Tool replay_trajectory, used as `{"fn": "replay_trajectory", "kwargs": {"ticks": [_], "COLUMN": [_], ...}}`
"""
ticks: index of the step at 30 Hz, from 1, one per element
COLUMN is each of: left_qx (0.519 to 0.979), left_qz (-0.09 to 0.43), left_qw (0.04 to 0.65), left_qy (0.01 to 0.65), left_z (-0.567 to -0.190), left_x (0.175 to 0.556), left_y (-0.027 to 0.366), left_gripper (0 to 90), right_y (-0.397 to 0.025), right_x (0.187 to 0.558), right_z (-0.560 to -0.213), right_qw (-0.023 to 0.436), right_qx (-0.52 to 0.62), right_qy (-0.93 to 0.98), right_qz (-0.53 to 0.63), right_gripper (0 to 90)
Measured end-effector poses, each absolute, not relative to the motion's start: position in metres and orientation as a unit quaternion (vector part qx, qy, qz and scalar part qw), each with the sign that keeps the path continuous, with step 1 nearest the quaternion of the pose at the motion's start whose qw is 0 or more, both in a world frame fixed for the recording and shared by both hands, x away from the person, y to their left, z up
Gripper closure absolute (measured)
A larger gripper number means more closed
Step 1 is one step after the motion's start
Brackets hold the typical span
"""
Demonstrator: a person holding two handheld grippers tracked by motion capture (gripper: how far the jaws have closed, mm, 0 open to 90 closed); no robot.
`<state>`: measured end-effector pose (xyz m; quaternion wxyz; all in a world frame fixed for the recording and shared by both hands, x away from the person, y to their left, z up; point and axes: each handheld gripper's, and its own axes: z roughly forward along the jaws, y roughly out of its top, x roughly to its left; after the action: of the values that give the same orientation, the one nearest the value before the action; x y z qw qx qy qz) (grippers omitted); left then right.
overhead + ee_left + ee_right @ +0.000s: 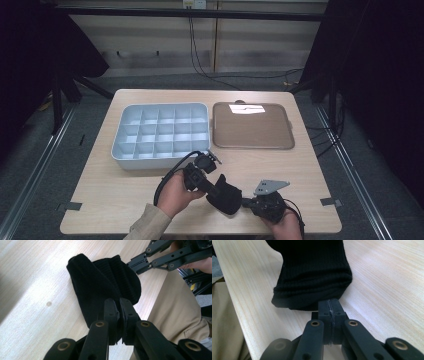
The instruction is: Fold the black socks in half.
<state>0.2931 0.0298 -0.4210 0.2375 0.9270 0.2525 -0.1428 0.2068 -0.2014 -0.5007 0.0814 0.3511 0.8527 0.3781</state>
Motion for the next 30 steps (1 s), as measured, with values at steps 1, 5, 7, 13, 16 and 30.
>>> {"fn": "replay_trajectory", "kwargs": {"ticks": [1,5,7,13,16,30], "left_qx": [0.927,0.927,0.926,0.928,0.928,0.931], "left_qz": [-0.143,-0.144,-0.145,-0.147,-0.146,-0.151], "left_qw": [0.238,0.24,0.24,0.238,0.238,0.234], "left_qy": [0.253,0.251,0.251,0.247,0.246,0.235], "left_z": [-0.421,-0.421,-0.422,-0.421,-0.421,-0.422], "left_x": [0.293,0.292,0.292,0.292,0.291,0.29], "left_y": [0.029,0.027,0.026,0.023,0.022,0.012], "left_gripper": [85.4,85.4,85.4,85.4,85.4,85.4], "right_y": [-0.201,-0.201,-0.201,-0.201,-0.201,-0.2], "right_x": [0.207,0.207,0.207,0.207,0.207,0.207], "right_z": [-0.501,-0.501,-0.501,-0.501,-0.501,-0.501], "right_qw": [0.081,0.08,0.08,0.081,0.081,0.08], "right_qx": [0.351,0.351,0.351,0.35,0.35,0.35], "right_qy": [0.853,0.853,0.853,0.853,0.853,0.853], "right_qz": [0.378,0.379,0.379,0.379,0.379,0.379], "right_gripper": [89.1,89.1,89.1,89.1,89.1,89.1]}}
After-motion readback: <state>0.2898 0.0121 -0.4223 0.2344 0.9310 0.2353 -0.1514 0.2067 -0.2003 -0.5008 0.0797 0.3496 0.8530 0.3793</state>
